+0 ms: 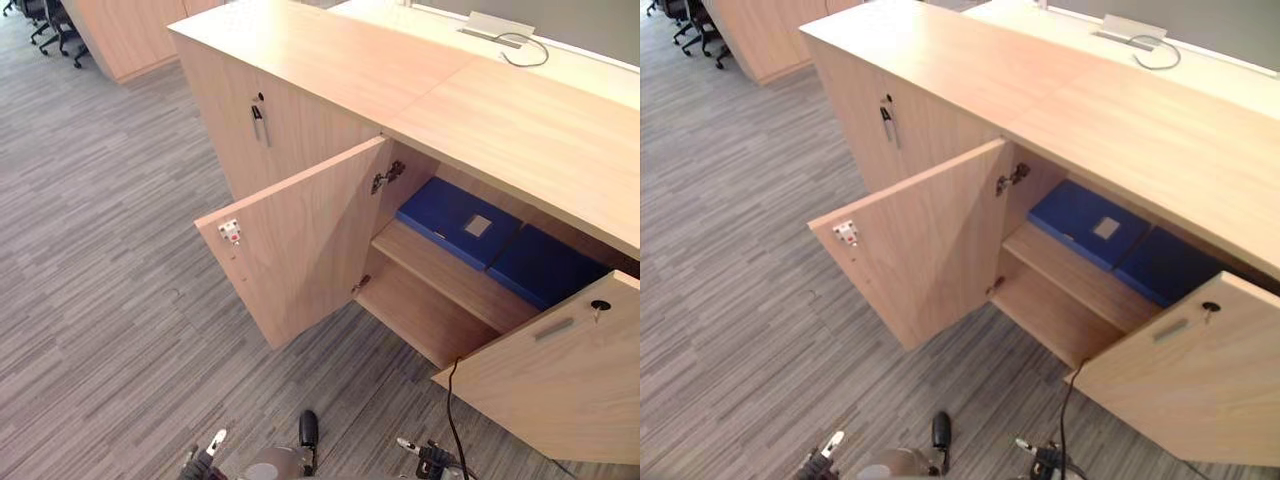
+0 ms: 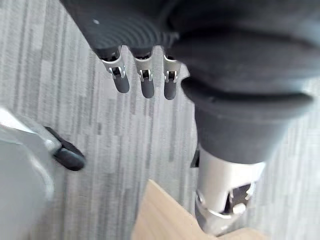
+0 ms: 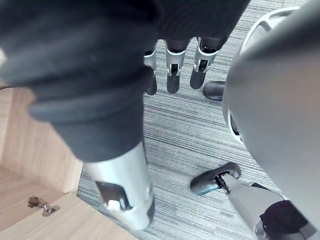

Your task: Walk over to the cabinet, pick up the folder, carry it to the office cabinet, place the folder inside the office cabinet, then close the office cabinet door

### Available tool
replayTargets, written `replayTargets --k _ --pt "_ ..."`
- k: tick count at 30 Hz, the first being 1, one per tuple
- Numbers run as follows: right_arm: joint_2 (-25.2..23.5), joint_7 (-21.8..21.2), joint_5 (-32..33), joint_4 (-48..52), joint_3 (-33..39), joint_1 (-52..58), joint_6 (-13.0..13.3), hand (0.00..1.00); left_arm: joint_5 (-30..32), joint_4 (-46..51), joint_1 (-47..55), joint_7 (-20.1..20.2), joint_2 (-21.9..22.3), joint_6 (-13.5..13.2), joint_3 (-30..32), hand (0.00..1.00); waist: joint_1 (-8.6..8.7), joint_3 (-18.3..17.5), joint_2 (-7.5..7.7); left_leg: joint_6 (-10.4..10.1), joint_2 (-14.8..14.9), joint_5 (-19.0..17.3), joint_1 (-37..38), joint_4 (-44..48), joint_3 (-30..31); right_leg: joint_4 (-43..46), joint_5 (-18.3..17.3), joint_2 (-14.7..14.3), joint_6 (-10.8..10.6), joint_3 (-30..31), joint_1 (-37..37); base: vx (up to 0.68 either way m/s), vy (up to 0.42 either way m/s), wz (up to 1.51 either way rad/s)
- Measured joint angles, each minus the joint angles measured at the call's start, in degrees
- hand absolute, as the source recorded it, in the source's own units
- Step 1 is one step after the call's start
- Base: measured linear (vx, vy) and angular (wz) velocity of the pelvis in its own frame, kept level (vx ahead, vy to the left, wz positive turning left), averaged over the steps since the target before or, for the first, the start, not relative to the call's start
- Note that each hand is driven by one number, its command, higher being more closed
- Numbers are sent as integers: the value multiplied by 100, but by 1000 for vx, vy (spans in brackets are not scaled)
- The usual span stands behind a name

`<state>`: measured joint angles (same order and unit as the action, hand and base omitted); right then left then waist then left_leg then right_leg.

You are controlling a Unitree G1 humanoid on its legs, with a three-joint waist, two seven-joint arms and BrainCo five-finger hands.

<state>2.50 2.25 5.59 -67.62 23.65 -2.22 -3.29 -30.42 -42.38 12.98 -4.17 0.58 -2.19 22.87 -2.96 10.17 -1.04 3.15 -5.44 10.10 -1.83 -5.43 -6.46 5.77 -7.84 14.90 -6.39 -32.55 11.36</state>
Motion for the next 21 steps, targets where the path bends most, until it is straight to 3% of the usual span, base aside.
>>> replayTargets --k 3,6,8,10,12,15,18,21 --pt "5 -10 -2 123 0 136 13 0 519 628 -130 -145 -83 -22 536 0 62 -20 -39 -4 30 -40 30 -1 -76 -59 1 -20 1 40 16 -9 -18 -14" --pt "5 -75 -6 239 0 270 11 0 1452 862 -358 -199 -477 -20 794 0 87 -36 -40 -33 82 -135 138 -2 -266 -148 13 -50 17 188 69 13 -33 -33" --pt "8 -99 -12 280 2 310 12 0 2074 872 -618 -249 -912 9 816 0 133 -48 -32 -85 136 -213 214 -2 -410 -197 14 -77 19 342 73 31 -60 -37" --pt "12 -111 -13 285 3 315 11 0 2335 871 -870 -279 -1194 37 851 0 164 -66 -23 -127 176 -253 229 -1 -518 -240 22 -107 23 436 52 34 -54 -34" --pt "36 -180 -12 289 43 325 11 0 2659 745 -1313 -304 -1783 81 823 0 175 -73 -11 -195 240 -338 334 0 -704 -260 52 -141 3 645 53 60 -50 -50" --pt "90 -234 -6 307 212 374 12 0 3296 375 -1910 -285 -2688 114 278 0 214 -94 -8 -257 319 -418 469 6 -928 -255 55 -183 10 845 58 88 -48 -43" --pt "195 -321 -1 312 233 429 13 0 3913 105 -2484 -135 -3133 112 -456 0 257 -107 -11 -315 448 -471 552 33 -1090 -225 107 -288 93 964 19 69 -34 -29" --pt "202 -364 20 311 421 495 15 0 3994 -440 -2645 -115 -3282 183 -658 0 271 -119 2 -331 570 -482 679 35 -1218 -82 126 -361 123 1090 -11 33 -37 -28"
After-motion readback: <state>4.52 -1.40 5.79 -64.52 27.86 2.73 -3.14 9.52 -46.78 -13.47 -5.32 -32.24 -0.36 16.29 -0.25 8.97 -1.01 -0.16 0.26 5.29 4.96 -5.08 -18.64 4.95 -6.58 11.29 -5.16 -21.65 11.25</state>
